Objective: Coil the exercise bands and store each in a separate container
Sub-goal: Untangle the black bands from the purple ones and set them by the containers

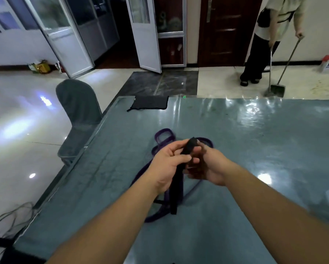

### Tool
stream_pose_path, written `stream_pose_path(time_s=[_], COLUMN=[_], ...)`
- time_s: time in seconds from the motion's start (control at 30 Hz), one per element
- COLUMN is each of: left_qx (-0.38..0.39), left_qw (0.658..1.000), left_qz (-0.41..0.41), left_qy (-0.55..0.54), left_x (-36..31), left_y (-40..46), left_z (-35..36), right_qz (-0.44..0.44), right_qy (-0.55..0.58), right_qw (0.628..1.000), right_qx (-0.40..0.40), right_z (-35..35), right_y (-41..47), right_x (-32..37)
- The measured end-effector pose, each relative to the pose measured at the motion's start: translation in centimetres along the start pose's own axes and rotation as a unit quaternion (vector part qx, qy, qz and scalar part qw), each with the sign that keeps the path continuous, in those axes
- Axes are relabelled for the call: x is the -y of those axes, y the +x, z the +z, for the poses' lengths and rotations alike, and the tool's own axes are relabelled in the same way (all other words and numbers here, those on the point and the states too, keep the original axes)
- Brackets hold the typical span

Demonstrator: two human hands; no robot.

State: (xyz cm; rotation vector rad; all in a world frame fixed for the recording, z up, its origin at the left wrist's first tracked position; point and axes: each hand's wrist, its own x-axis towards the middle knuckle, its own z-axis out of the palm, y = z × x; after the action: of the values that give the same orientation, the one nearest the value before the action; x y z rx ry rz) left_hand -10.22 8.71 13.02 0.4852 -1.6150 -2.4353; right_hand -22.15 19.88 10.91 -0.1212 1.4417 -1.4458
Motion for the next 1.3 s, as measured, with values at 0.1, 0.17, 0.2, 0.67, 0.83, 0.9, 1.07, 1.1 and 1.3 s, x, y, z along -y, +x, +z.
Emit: stream_pose_path(time_s=[0.1, 0.17, 0.2, 0.67, 0.83, 0.9, 1.07, 1.1, 1.3], left_qx=[0.066, 0.077, 0.08, -0.035, 0.153, 0.232, 0.197, 0.151, 0.051], left_qw=[0.996, 0.994, 0.994, 0.925, 0.936, 0.932, 0.959, 0.969, 0.992], left_qz=[0.021, 0.022, 0.015, 0.046, 0.043, 0.004, -0.026, -0.022, -0.014], left_qy=[0.058, 0.072, 0.079, 0.376, 0.314, 0.28, 0.202, 0.192, 0.11], left_x=[0.2, 0.5, 0.7, 0.0, -1.6, -1.5, -0.6, -0.7, -3.3], left_y=[-0.2, -0.2, -0.2, 5.9, 7.0, 6.8, 5.9, 6.0, 7.6], left_z=[-0.9, -1.9, -2.5, -4.4, -0.4, 0.6, 2.3, 2.3, 2.4], right_qz=[0.021, 0.018, 0.009, -0.281, -0.384, -0.416, -0.442, -0.433, -0.354], right_qy=[0.04, 0.025, 0.031, -0.239, -0.22, -0.208, -0.072, -0.059, -0.096], right_qw=[0.999, 0.999, 0.998, 0.926, 0.894, 0.882, 0.887, 0.892, 0.922], right_qx=[0.022, -0.024, -0.044, -0.084, -0.063, -0.081, -0.114, -0.113, -0.126], right_z=[1.5, 2.3, 2.4, 1.6, 1.5, 1.0, -1.6, -2.2, -5.1], right_y=[0.1, 0.1, 0.0, -9.9, -13.5, -14.4, -15.8, -16.0, -14.2], right_x=[3.1, 4.5, 5.2, 13.4, 15.1, 15.5, 16.1, 16.0, 12.4])
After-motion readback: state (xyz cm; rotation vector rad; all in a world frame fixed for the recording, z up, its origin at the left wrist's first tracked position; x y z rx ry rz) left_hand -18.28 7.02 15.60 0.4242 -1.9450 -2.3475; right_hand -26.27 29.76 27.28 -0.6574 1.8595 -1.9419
